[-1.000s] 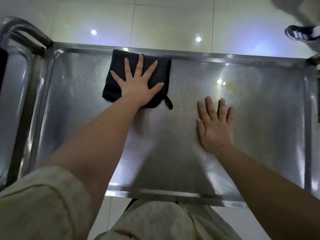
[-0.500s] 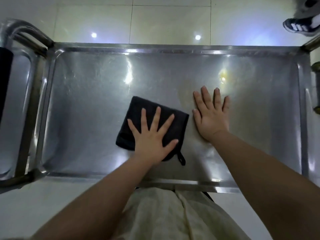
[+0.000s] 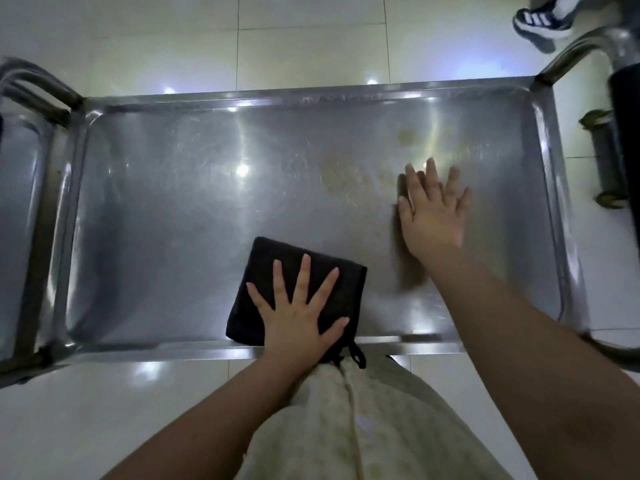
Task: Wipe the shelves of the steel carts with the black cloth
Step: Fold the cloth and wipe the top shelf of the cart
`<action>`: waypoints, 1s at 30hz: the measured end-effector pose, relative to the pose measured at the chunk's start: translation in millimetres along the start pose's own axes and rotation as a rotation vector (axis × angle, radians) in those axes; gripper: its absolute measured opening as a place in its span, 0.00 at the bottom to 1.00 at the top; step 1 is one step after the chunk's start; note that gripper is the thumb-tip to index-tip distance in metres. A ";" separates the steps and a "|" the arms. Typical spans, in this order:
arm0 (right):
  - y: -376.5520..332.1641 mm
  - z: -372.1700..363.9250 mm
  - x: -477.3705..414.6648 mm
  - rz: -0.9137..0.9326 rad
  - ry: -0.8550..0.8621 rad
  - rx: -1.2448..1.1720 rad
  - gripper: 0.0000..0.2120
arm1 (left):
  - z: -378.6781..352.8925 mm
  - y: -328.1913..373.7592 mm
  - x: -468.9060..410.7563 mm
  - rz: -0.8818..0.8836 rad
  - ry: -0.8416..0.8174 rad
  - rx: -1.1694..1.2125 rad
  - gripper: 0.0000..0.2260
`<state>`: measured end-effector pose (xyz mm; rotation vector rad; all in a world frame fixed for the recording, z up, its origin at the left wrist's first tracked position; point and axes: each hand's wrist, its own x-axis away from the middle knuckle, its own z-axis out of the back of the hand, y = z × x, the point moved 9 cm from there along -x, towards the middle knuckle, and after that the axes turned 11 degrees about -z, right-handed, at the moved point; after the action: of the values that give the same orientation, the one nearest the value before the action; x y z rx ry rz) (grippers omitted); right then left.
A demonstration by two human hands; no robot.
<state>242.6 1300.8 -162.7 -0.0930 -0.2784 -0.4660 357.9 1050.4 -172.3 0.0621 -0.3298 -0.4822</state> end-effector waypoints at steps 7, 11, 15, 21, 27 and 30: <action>55.1 -23.5 19.0 -0.077 -0.013 -0.054 0.30 | 14.0 -4.2 -35.8 -0.084 0.026 -0.043 0.35; 57.1 -26.1 19.8 -0.090 0.011 -0.030 0.30 | 42.9 -26.9 -120.7 -0.105 0.043 -0.058 0.34; 56.5 -26.6 19.8 -0.091 0.008 -0.008 0.30 | 69.1 -44.0 -194.8 -0.012 0.081 -0.015 0.34; 55.3 -26.0 18.1 -0.093 0.004 0.005 0.30 | 90.2 -54.6 -255.9 0.130 0.094 0.055 0.34; 53.7 -26.1 15.4 -0.097 0.004 0.037 0.30 | 86.2 -44.9 -237.3 0.087 0.070 0.063 0.34; 54.0 -26.3 13.5 -0.106 -0.006 0.030 0.31 | 69.9 -16.0 -194.9 -0.006 0.056 0.066 0.34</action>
<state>285.2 1339.0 -185.3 -0.0501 -0.2973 -0.5662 165.5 1128.2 -166.2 0.1409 -0.2908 -0.4748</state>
